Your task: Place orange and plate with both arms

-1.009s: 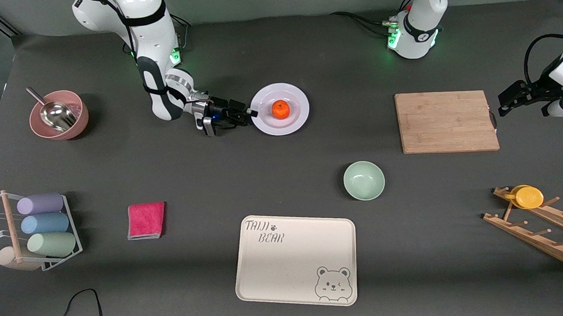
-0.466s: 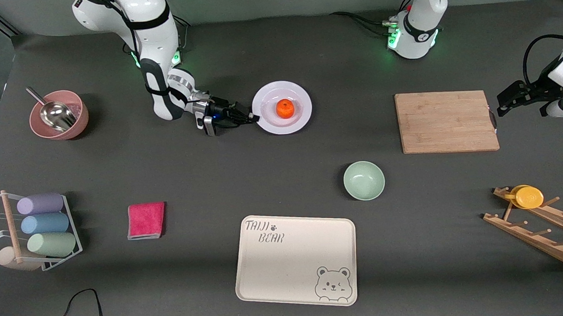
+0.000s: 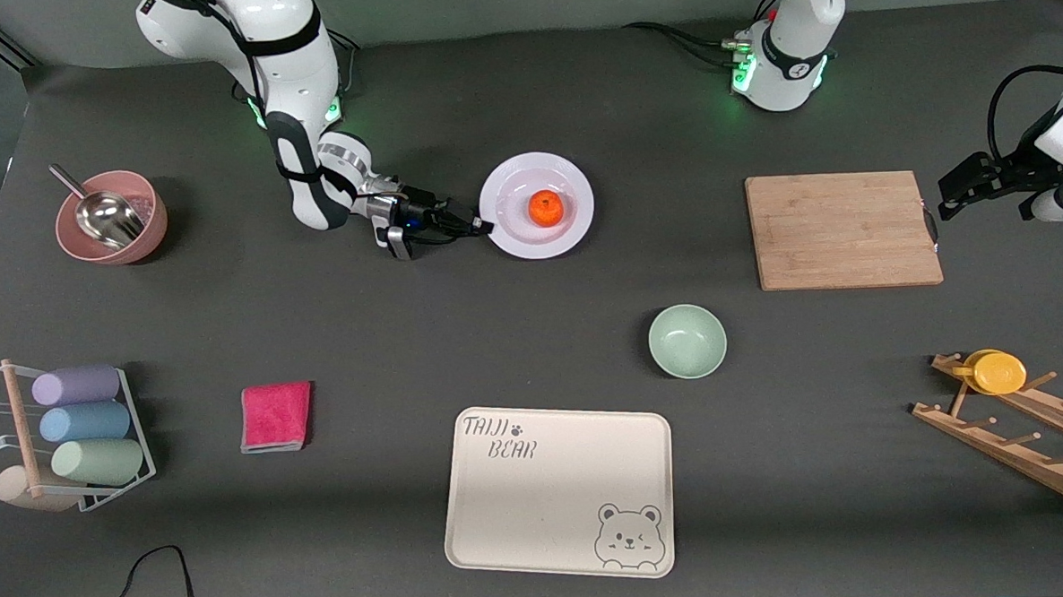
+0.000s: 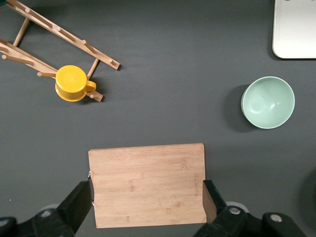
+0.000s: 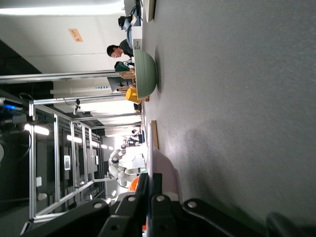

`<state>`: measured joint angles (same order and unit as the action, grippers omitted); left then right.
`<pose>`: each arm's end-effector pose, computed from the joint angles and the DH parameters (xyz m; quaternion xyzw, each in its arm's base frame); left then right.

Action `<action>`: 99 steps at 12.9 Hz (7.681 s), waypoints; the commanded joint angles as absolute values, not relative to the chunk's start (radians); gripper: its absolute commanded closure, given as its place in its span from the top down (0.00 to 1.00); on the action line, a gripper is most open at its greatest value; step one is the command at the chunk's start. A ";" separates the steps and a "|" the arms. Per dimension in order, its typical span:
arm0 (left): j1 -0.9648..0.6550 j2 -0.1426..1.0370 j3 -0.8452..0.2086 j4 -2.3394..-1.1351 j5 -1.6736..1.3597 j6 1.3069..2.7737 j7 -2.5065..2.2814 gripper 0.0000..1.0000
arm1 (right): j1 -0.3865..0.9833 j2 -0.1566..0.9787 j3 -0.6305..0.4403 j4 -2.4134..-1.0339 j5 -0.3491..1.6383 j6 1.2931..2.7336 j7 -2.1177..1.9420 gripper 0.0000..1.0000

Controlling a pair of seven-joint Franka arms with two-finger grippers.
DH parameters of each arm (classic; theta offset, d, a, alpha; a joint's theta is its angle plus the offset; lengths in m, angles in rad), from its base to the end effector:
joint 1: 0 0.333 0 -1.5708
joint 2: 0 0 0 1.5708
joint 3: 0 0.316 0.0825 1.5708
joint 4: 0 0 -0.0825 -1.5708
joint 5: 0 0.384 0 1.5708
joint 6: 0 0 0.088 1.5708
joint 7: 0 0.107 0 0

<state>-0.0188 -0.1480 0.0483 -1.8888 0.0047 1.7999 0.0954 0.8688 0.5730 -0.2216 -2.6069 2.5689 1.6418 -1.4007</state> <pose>0.5214 0.0172 0.5723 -0.9990 0.0336 -0.0295 0.0006 0.2899 0.2649 0.0681 -0.7447 0.1553 -0.0792 0.6442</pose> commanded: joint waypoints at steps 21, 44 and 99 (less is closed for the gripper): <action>-0.012 -0.152 0.048 -1.908 -0.009 1.824 0.100 1.00 | 0.634 1.017 -0.411 -1.312 2.221 2.158 -0.479 0.00; -0.018 -0.144 0.045 -1.908 0.003 1.830 0.056 1.00 | 0.535 1.299 -0.406 -1.034 2.186 2.160 -0.598 0.63; 0.032 -0.155 0.081 -1.842 0.008 1.721 0.029 1.00 | -0.005 -0.253 -0.015 -1.993 0.069 1.746 -0.017 1.00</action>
<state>0.0315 -0.1501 0.0836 -1.8632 0.0047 1.7523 0.0154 0.0066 -0.1875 -0.0303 -1.9290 0.0896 1.7153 -0.0421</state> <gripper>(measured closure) 0.000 0.000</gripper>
